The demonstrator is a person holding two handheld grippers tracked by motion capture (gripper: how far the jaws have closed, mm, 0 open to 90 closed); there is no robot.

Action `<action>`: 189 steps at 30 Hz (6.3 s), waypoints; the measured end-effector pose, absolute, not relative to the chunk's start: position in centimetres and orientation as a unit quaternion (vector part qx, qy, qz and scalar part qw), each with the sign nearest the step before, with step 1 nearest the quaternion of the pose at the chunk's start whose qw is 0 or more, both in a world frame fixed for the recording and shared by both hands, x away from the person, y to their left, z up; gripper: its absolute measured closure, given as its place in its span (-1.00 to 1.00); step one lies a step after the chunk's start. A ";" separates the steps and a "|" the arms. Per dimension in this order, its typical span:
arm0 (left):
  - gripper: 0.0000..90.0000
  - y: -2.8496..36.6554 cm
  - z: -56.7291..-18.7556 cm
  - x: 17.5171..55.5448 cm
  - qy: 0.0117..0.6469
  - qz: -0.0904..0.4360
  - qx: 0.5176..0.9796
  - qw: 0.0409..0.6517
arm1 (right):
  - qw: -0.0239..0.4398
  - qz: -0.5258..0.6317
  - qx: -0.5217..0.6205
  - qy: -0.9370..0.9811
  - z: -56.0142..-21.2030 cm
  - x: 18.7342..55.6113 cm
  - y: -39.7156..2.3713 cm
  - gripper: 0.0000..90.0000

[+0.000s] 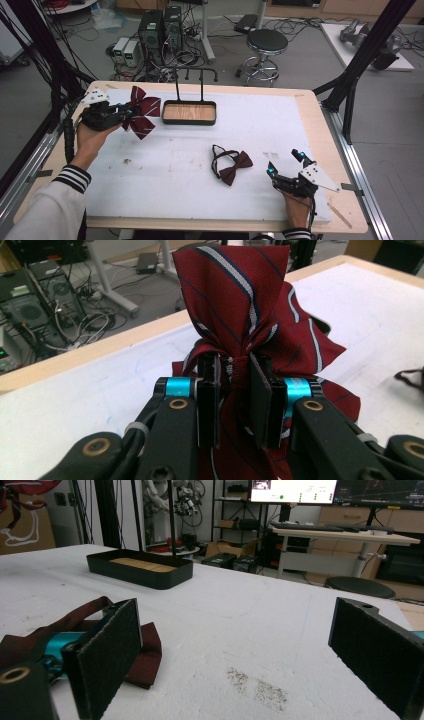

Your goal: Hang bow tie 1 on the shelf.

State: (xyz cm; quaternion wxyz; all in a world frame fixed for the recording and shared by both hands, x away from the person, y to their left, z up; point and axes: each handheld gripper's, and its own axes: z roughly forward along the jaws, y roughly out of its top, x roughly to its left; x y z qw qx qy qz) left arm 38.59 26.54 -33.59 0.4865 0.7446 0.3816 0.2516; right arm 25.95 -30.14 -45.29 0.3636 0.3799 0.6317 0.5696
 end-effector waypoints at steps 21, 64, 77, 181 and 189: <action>0.67 22.4 -30.9 40.8 0.347 0.255 0.747 0.506 | 0.362 0.570 0.381 0.632 -45.3 25.9 -30.2 -0.87; 0.67 20.3 -28.2 46.6 0.367 0.261 0.689 0.568 | 0.363 0.571 0.384 0.628 -45.3 25.9 -30.2 -0.87; 0.67 21.4 -28.3 47.5 0.405 0.272 0.671 0.559 | 0.363 0.572 0.385 0.627 -45.3 26.0 -30.2 -0.87; -0.71 26.4 -39.7 30.7 0.277 0.293 0.662 0.632 | 0.368 0.568 0.384 0.628 -45.3 26.0 -30.2 -0.87; -0.71 26.7 -40.9 29.9 0.278 0.298 0.656 0.635 | 0.368 0.568 0.385 0.628 -45.3 26.0 -30.2 -0.87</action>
